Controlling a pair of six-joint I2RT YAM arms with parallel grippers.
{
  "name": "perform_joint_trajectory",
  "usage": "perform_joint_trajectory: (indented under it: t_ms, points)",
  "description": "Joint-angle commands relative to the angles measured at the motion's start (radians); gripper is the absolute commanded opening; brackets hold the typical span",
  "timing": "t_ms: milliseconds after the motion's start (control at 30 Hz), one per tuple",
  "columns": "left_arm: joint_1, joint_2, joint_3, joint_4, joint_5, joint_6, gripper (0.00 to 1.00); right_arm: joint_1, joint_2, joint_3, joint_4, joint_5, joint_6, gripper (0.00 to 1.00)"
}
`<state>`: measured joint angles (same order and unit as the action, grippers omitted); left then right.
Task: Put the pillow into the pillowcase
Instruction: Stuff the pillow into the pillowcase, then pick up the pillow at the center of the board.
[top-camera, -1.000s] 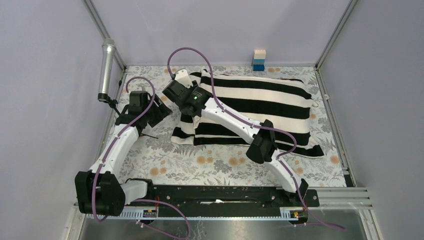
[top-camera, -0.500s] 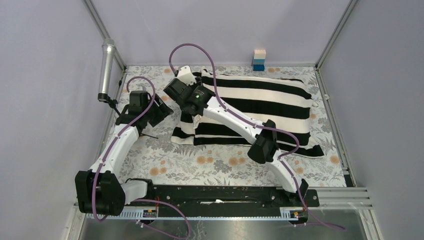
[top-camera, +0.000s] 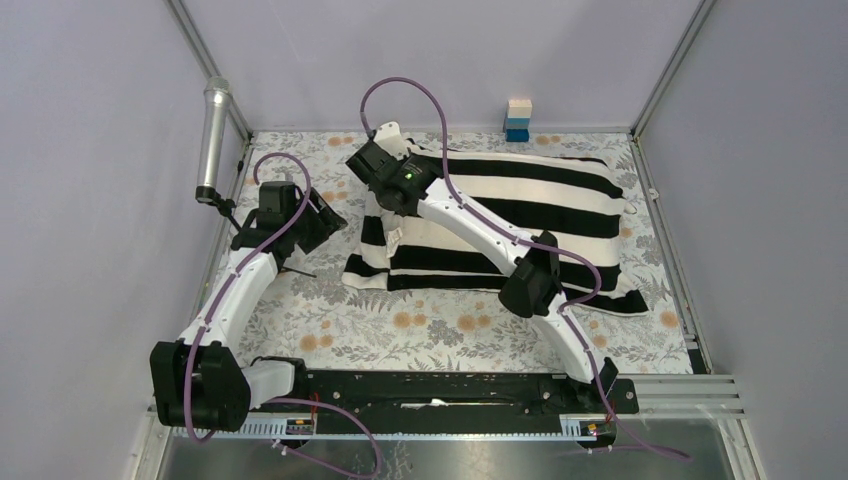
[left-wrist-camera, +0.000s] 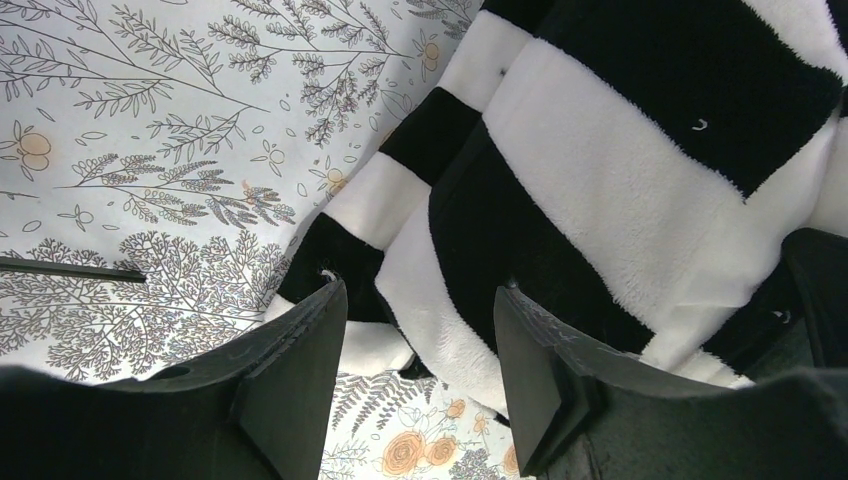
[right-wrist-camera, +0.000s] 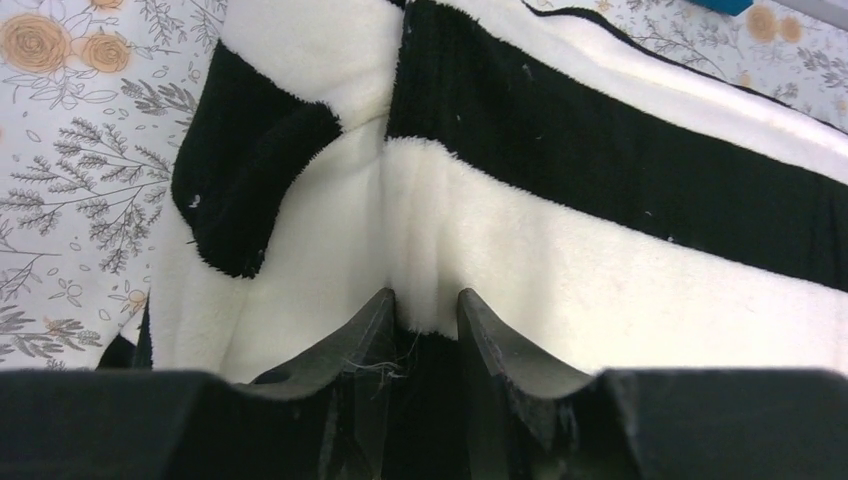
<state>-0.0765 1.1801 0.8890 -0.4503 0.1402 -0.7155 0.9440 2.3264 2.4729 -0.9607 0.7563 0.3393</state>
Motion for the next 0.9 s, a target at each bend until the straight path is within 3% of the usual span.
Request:
perform_joint_trajectory:
  t_ms: [0, 100, 133, 167, 200, 233, 267, 400, 633, 867]
  points:
    - [0.006, 0.008, 0.01, 0.06, 0.023, 0.01, 0.6, -0.005, 0.006, 0.043, -0.021, -0.091, 0.015, 0.36]
    - [0.006, 0.012, 0.005, 0.071, 0.037, 0.009, 0.6, -0.005, 0.011, 0.039, -0.021, -0.129, 0.016, 0.5]
    - [0.005, 0.013, 0.002, 0.076, 0.038, 0.008, 0.6, -0.005, 0.016, 0.043, -0.023, -0.137, 0.016, 0.49]
    - [0.005, 0.013, -0.001, 0.078, 0.038, 0.008, 0.6, -0.005, 0.019, 0.048, -0.022, -0.143, 0.012, 0.35]
    - [0.006, 0.013, -0.005, 0.083, 0.038, 0.006, 0.6, -0.005, 0.02, 0.06, -0.028, -0.139, 0.012, 0.11]
    - [0.005, 0.014, -0.007, 0.083, 0.038, 0.005, 0.6, -0.006, 0.017, 0.082, -0.04, -0.13, 0.012, 0.02]
    - [0.004, 0.015, -0.012, 0.087, 0.039, 0.004, 0.6, -0.007, 0.01, 0.108, -0.053, -0.124, 0.009, 0.0]
    - [0.005, 0.027, -0.02, 0.104, 0.05, -0.007, 0.6, -0.034, -0.095, 0.172, -0.049, -0.159, -0.009, 0.0]
    - [0.006, 0.064, -0.006, 0.13, 0.063, -0.024, 0.61, -0.124, -0.333, 0.097, 0.011, -0.329, -0.008, 0.0]
    - [0.006, 0.113, 0.001, 0.178, 0.103, -0.081, 0.61, -0.143, -0.492, 0.083, 0.009, -0.379, -0.013, 0.0]
